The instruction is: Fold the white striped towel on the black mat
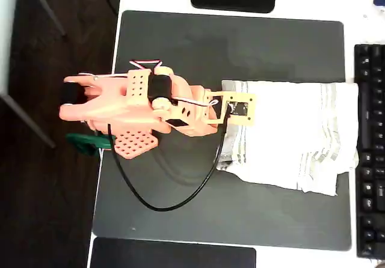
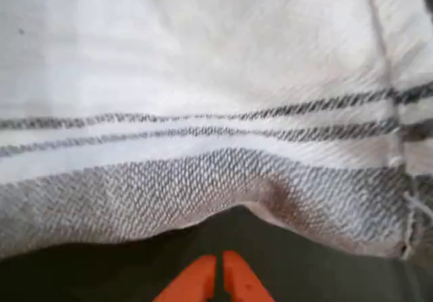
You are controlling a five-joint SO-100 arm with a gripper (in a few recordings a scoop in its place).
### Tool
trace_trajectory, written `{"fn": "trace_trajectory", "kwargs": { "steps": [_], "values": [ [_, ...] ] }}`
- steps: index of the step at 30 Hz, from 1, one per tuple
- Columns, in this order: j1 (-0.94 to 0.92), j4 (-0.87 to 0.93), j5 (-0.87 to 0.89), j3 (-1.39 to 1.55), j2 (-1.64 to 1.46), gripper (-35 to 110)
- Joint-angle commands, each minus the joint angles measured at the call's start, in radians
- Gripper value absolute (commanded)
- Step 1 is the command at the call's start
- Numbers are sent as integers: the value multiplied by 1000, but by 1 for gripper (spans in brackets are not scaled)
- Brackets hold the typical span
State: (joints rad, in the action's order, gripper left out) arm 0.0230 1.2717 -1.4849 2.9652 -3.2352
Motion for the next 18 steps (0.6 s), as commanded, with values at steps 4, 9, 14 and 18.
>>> {"fn": "trace_trajectory", "kwargs": {
  "steps": [4,9,14,18],
  "values": [
    [8,18,9,17,-21,0],
    [3,49,5,49,-64,0],
    [-2,80,3,77,-97,0],
    [-5,74,-21,98,-98,0]
  ]
}}
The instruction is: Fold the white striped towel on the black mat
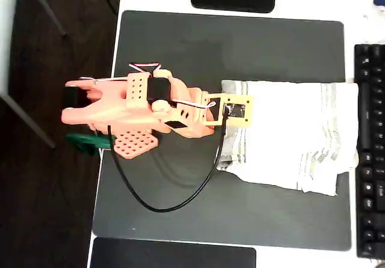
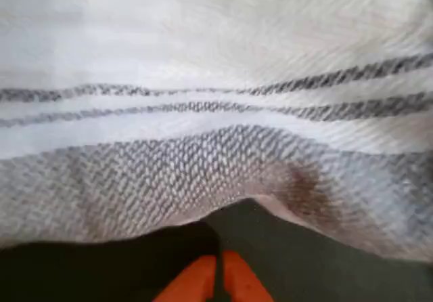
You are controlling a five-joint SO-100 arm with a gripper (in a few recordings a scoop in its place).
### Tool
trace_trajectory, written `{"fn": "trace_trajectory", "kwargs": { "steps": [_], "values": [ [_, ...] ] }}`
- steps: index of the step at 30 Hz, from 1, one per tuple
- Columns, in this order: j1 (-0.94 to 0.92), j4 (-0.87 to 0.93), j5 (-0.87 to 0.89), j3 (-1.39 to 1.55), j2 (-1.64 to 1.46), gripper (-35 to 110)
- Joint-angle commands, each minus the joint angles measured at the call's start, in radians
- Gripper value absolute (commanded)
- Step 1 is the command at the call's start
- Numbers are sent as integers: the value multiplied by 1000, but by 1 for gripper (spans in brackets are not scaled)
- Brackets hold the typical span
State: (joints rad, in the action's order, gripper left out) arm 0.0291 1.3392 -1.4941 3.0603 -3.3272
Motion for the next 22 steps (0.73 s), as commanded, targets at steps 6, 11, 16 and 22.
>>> {"fn": "trace_trajectory", "kwargs": {
  "steps": [6,11,16,22],
  "values": [
    [-15,-15,-40,51,-6,0],
    [-17,-15,-46,54,-6,0],
    [-17,-15,-41,54,-6,0],
    [-18,-15,-49,54,-6,0]
  ]
}}
